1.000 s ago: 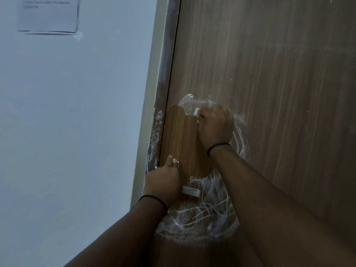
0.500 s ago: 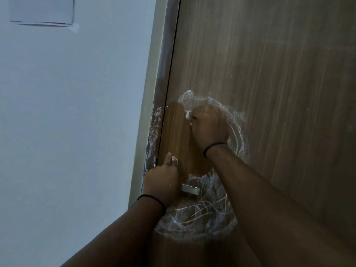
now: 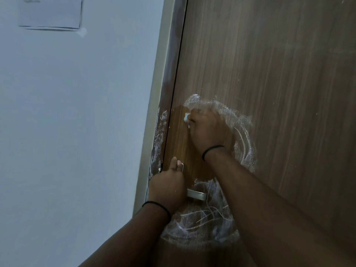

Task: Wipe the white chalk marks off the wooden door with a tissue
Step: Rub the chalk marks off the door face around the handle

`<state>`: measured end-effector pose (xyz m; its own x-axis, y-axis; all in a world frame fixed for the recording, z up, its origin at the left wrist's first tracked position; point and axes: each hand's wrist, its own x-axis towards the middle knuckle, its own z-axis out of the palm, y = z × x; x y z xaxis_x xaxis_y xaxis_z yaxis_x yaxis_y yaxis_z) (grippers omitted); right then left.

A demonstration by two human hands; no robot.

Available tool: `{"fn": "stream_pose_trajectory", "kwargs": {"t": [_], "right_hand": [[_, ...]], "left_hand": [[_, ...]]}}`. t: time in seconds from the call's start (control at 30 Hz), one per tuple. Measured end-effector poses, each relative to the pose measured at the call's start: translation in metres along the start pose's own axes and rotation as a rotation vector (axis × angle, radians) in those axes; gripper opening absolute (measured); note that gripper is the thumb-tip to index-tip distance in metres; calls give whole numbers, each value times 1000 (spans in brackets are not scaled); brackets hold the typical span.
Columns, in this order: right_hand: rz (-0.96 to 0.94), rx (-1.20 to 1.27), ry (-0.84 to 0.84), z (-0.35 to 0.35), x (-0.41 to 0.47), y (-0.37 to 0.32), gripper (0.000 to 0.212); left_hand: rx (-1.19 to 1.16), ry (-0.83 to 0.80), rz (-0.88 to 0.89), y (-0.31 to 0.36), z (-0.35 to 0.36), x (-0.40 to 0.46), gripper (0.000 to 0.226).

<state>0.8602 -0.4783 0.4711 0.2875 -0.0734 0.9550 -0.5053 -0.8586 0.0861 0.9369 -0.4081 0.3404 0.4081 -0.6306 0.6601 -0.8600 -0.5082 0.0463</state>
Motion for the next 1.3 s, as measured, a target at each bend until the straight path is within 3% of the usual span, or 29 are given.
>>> {"fn": "stream_pose_trajectory", "kwargs": {"t": [0.17, 0.3, 0.47, 0.57, 0.7, 0.8, 0.97, 1.17, 1.3], "right_hand": [[-120, -118, 33, 0, -26, 21, 17], [49, -13, 120, -1, 14, 23, 18], [-54, -17, -49, 12, 12, -9, 27], [-100, -50, -18, 5, -7, 11, 24], [-17, -95, 38, -2, 8, 30, 24], [36, -19, 46, 0, 35, 14, 21], [-62, -4, -56, 8, 15, -14, 25], [3, -88, 42, -2, 31, 20, 24], [13, -30, 31, 6, 50, -5, 23]], "left_hand": [[-5, -21, 15, -2, -2, -2, 66], [-22, -28, 7, 0, -2, -2, 67], [-21, -11, 7, -2, -5, -3, 66], [-23, -23, 12, -2, -5, -2, 66], [-35, -16, 21, -3, -1, -2, 66], [-33, -9, 15, -2, -1, -3, 67], [-30, -22, 16, -3, -5, -2, 70], [-30, -16, 35, -3, -4, -3, 65], [-28, -8, 11, -2, -5, -4, 65]]}}
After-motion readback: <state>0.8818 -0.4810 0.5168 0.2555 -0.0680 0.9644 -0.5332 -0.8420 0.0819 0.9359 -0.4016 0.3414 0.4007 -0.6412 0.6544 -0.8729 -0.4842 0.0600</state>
